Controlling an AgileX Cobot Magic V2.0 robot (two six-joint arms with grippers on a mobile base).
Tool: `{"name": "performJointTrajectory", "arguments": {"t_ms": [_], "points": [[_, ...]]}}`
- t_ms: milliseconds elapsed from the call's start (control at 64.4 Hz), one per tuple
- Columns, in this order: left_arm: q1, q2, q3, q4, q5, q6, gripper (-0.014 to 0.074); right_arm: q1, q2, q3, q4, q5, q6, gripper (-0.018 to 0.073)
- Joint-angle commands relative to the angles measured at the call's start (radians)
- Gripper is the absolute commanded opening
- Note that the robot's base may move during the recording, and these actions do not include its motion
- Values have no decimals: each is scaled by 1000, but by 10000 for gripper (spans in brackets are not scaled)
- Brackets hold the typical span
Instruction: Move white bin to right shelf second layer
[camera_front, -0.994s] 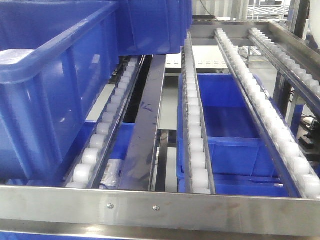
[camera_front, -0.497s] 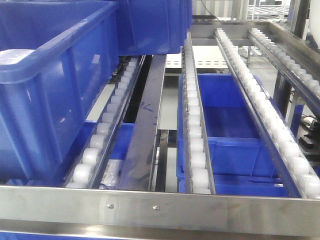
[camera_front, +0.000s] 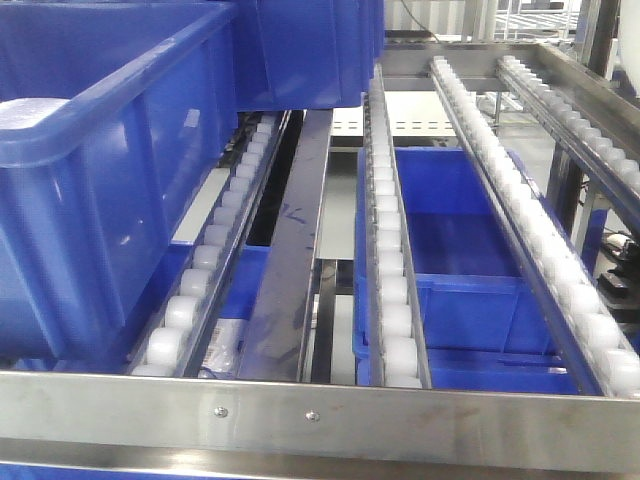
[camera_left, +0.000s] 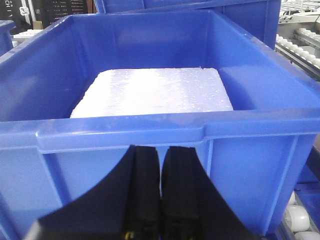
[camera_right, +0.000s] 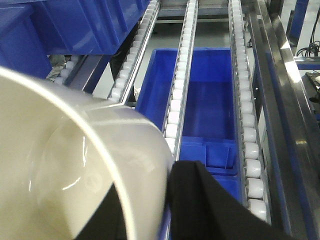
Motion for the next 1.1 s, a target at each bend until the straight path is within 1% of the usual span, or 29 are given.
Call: {"name": "performJointTrajectory", "arguments": {"t_ms": [0, 233, 373, 497, 714, 854, 1087], "points": [[-4, -14, 37, -5, -85, -4, 85, -6, 11, -31, -3, -121, -4, 57], [-4, -14, 37, -5, -85, -4, 85, -5, 14, -31, -3, -130, -4, 57], [-4, -14, 37, -5, -85, -4, 85, -5, 73, -39, 1, -114, -4, 57], [-4, -14, 37, -5, -85, -4, 85, -5, 197, -73, 9, -106, -4, 57], [-4, -14, 37, -5, -85, -4, 85, -5, 432, -206, 45, -106, -4, 57], [-4, -14, 37, -5, -85, -4, 85, -2, 606, -305, 46, -108, -4, 57], [-4, -14, 37, -5, -85, -4, 85, -1, 844, -420, 46, -107, -4, 57]]}}
